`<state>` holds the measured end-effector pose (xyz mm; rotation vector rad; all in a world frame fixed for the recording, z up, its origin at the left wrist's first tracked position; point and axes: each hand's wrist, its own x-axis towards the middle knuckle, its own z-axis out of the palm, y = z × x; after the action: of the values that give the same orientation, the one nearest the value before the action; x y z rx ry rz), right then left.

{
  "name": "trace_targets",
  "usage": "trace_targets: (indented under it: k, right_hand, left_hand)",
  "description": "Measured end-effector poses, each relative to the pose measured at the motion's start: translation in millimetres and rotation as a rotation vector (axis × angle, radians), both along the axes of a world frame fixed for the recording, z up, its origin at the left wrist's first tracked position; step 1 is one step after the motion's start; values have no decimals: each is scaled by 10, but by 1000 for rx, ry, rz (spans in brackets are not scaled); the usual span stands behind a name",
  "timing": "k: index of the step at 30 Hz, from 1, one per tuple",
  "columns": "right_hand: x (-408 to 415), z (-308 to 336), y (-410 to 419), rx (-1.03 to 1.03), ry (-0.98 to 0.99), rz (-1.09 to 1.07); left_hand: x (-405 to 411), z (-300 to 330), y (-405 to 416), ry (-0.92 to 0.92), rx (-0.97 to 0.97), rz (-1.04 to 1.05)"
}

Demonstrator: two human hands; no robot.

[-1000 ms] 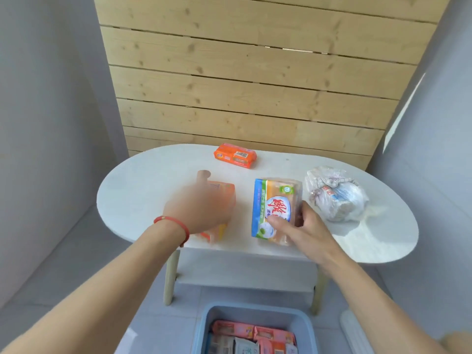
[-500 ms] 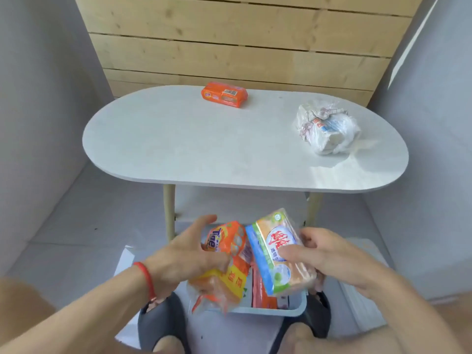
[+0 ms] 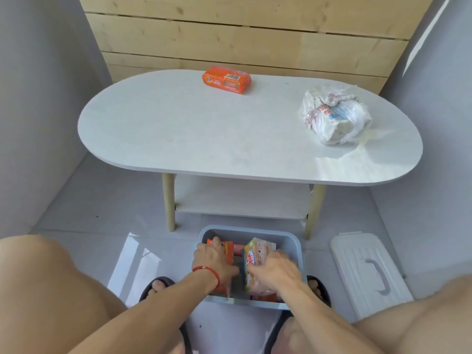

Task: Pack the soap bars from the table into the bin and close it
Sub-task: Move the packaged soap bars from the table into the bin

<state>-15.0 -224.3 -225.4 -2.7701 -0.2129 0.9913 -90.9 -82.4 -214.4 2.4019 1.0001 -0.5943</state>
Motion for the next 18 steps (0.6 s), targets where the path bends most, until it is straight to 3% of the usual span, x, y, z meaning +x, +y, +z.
trace_targets:
  k: [5,9,15,18]
  right_hand:
    - [-124,-125,155,-44,-43,-20]
    - [-196,-183,238,6,158,-22]
    - [-138,-154,199,60,209,72]
    - [-137,-138,187,49,189,88]
  left_hand:
    - [42,-93,-11,34,152,-166]
    - [31,-150,-4,119,288,-408]
    - [-47,-223,166,135,106,-491]
    - [-180,-281,157,107,159,-597]
